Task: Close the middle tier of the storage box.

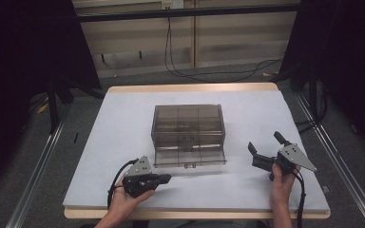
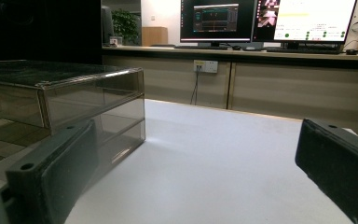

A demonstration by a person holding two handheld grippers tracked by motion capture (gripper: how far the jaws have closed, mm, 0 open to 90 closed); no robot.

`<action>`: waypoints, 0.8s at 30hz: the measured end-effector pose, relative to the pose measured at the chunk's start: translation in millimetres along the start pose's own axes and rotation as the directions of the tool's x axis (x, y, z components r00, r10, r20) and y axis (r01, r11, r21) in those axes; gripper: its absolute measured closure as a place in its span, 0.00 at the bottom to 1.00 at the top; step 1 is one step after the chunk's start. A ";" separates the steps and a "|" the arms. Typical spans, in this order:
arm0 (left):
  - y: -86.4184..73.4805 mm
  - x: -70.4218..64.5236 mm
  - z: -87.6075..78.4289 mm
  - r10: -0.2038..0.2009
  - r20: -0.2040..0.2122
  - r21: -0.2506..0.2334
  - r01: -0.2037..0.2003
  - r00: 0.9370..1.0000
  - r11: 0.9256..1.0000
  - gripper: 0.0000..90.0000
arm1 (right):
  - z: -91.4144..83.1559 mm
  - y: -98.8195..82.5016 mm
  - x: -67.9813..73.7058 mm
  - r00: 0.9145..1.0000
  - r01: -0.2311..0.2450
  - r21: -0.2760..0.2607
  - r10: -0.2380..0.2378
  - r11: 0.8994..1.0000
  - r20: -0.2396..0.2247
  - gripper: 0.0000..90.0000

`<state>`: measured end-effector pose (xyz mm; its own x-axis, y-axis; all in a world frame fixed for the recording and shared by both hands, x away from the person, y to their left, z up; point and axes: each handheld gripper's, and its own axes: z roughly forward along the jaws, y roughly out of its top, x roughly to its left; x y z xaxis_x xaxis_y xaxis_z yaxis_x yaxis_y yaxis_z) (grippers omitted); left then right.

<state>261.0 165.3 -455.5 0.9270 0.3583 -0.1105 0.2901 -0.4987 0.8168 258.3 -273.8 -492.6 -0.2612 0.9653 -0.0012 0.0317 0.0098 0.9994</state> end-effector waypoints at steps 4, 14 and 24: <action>2.5 -3.5 3.3 0.018 0.011 0.004 -0.018 1.000 1.000 1.00 | 0.1 0.0 -0.1 1.000 0.002 -0.001 -0.002 1.000 -0.001 0.00; 18.7 -6.0 14.1 0.021 0.061 0.007 -0.021 0.998 1.000 1.00 | 0.3 0.0 0.0 1.000 0.001 0.000 -0.001 1.000 0.001 0.00; 37.8 -5.6 24.7 0.052 0.090 0.029 -0.055 0.995 0.998 1.00 | 0.3 0.0 -0.2 1.000 0.001 -0.001 -0.001 1.000 0.000 0.00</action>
<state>272.7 124.9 -438.0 0.9587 0.2588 -0.1182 0.2451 -0.5405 0.8049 258.6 -274.0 -492.6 -0.2610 0.9653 -0.0021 0.0303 0.0103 0.9995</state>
